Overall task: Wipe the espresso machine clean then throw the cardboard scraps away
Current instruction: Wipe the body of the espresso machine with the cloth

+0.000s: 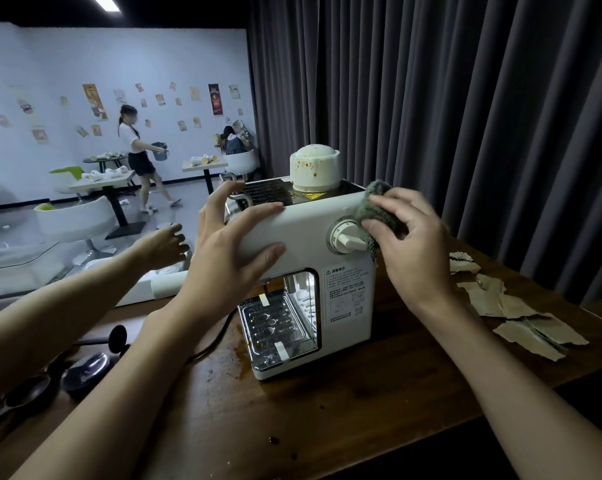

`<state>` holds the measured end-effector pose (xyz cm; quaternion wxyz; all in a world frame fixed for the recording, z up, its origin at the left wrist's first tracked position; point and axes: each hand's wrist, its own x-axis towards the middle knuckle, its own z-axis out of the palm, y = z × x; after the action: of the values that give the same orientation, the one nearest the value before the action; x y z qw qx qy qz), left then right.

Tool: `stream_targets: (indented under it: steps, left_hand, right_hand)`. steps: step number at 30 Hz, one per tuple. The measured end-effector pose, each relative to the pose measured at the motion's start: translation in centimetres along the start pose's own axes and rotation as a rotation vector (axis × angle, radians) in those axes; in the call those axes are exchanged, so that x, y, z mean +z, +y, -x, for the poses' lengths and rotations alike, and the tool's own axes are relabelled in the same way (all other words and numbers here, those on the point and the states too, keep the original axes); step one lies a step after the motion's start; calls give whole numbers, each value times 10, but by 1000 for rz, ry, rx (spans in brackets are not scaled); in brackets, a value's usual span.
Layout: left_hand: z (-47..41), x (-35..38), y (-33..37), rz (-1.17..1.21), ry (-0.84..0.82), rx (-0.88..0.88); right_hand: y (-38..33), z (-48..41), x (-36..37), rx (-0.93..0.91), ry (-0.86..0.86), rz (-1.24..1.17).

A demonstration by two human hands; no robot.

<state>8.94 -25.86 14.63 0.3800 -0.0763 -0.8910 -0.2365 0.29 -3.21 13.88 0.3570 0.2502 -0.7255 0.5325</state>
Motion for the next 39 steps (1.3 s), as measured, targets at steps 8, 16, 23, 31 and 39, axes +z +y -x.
stream_targets:
  steps: [8, 16, 23, 31, 39]
  left_hand:
    - [1, 0, -3, 17, 10, 34]
    - [1, -4, -2, 17, -48, 7]
    - [2, -17, -3, 151, -90, -19]
    - [10, -21, -6, 261, -128, -50]
    - [13, -25, -9, 282, -170, -67]
  right_hand:
    - [-19, -5, 13, -247, -125, 225]
    - [-20, 10, 19, -292, -159, 264]
    - [-27, 19, 18, -423, -178, 378]
    - [-29, 42, 29, -558, -305, 462]
    - [-30, 48, 49, -345, -101, 304]
